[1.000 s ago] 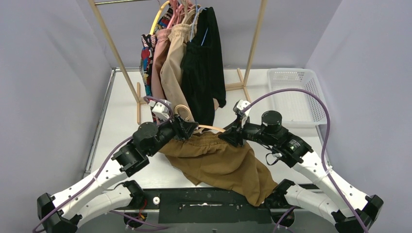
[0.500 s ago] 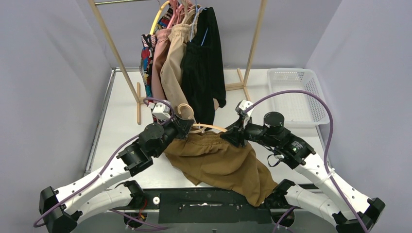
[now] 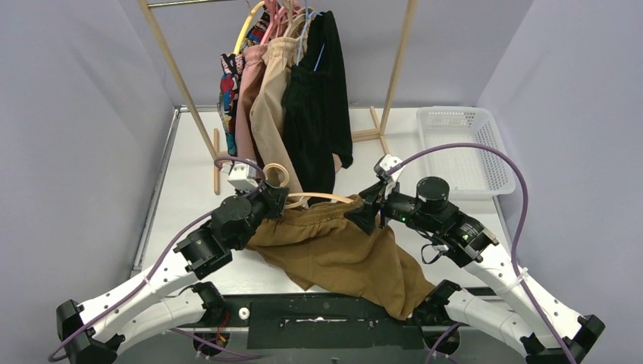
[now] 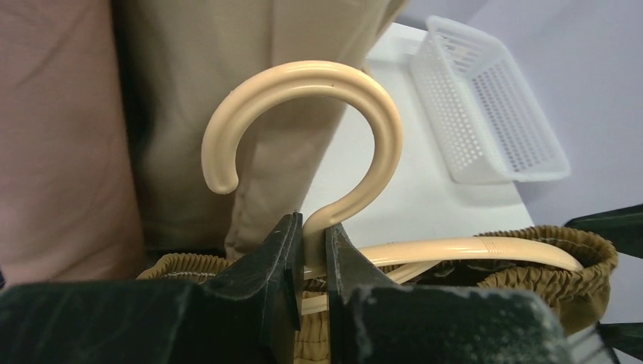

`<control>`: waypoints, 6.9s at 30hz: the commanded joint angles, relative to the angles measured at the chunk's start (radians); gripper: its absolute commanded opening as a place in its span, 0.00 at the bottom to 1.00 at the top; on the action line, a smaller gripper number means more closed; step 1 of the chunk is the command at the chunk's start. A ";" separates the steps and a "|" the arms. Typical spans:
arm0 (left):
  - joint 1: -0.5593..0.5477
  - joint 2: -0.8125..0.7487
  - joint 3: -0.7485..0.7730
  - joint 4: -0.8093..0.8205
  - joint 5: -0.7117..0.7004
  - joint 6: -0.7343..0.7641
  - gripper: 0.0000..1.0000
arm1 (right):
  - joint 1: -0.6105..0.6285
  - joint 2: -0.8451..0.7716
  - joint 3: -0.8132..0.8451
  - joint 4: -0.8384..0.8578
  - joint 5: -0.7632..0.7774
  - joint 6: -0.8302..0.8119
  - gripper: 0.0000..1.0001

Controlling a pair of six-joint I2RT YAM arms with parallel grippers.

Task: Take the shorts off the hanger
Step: Remove the shorts from the hanger, then place the hanger on the clothes rod.

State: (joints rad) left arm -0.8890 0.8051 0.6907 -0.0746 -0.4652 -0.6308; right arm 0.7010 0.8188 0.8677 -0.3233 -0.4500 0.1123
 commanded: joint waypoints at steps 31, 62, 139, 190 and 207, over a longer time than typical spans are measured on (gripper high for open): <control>0.004 -0.140 0.009 -0.025 -0.210 0.009 0.00 | -0.051 0.027 0.064 -0.048 0.338 0.082 0.00; 0.005 -0.255 -0.029 0.067 -0.210 0.021 0.00 | -0.308 0.407 0.529 0.065 -0.089 0.137 0.03; 0.008 -0.141 -0.094 -0.331 -0.245 -0.196 0.71 | -0.066 -0.071 0.077 -0.295 -0.130 -0.104 0.00; 0.274 0.037 0.062 -0.285 -0.141 0.130 0.86 | -0.065 0.043 0.244 -0.070 1.014 0.116 0.00; 0.603 -0.217 -0.027 -0.294 -0.048 0.204 0.87 | -0.181 0.450 0.696 -0.137 0.791 -0.067 0.00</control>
State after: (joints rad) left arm -0.2924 0.6464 0.6807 -0.3836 -0.4938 -0.4492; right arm 0.5358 1.2270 1.4498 -0.4725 0.4259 0.1005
